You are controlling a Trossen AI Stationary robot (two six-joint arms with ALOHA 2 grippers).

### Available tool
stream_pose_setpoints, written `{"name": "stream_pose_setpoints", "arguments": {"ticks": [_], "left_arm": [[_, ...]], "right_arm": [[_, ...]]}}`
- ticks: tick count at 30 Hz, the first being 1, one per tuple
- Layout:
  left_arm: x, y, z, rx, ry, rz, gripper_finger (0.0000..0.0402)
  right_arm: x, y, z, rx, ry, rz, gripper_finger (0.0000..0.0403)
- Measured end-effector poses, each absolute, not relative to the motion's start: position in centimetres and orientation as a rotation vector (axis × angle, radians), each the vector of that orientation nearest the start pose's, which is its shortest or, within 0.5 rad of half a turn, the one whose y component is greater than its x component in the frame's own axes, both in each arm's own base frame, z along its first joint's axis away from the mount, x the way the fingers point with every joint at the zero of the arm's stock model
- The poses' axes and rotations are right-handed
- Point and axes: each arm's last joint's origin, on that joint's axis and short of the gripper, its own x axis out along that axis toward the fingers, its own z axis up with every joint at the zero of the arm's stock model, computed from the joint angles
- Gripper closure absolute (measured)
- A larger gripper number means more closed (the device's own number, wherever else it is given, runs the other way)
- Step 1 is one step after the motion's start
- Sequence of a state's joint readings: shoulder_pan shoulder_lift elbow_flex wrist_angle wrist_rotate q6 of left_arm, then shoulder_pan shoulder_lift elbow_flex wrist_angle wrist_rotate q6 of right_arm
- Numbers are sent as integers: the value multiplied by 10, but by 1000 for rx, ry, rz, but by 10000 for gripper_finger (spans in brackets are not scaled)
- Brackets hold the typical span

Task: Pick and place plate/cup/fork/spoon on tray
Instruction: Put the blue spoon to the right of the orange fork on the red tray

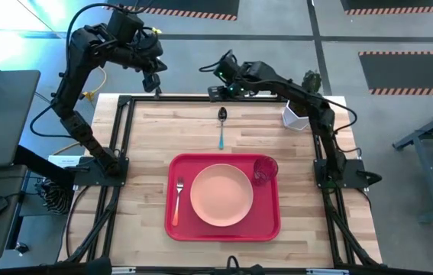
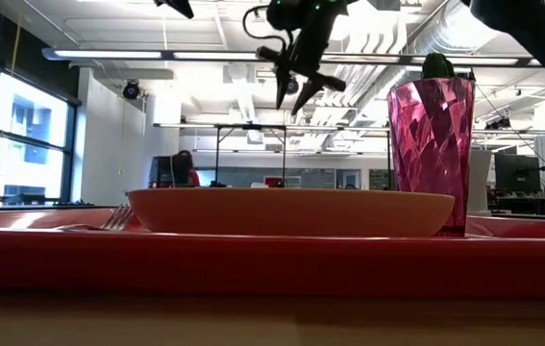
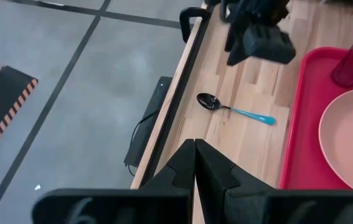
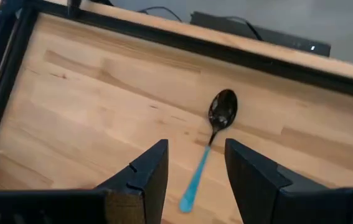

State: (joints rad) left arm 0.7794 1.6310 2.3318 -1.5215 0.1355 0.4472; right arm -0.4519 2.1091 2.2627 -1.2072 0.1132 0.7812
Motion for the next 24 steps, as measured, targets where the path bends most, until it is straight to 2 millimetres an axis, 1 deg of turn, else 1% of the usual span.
{"name": "stream_pose_setpoints", "arguments": {"ticks": [6, 13, 20, 24], "left_arm": [[181, 173, 500, 51, 861, 420, 401], [181, 173, 500, 52, 861, 419, 401], [181, 173, 500, 52, 861, 419, 402], [181, 173, 500, 52, 861, 419, 401]], "right_arm": [[405, -200, 314, 918, 872, -911, 253], [423, -207, 268, 957, 974, -927, 253], [436, -210, 227, 996, 1071, -913, 253], [441, -210, 209, 994, 1110, -924, 253]]}}
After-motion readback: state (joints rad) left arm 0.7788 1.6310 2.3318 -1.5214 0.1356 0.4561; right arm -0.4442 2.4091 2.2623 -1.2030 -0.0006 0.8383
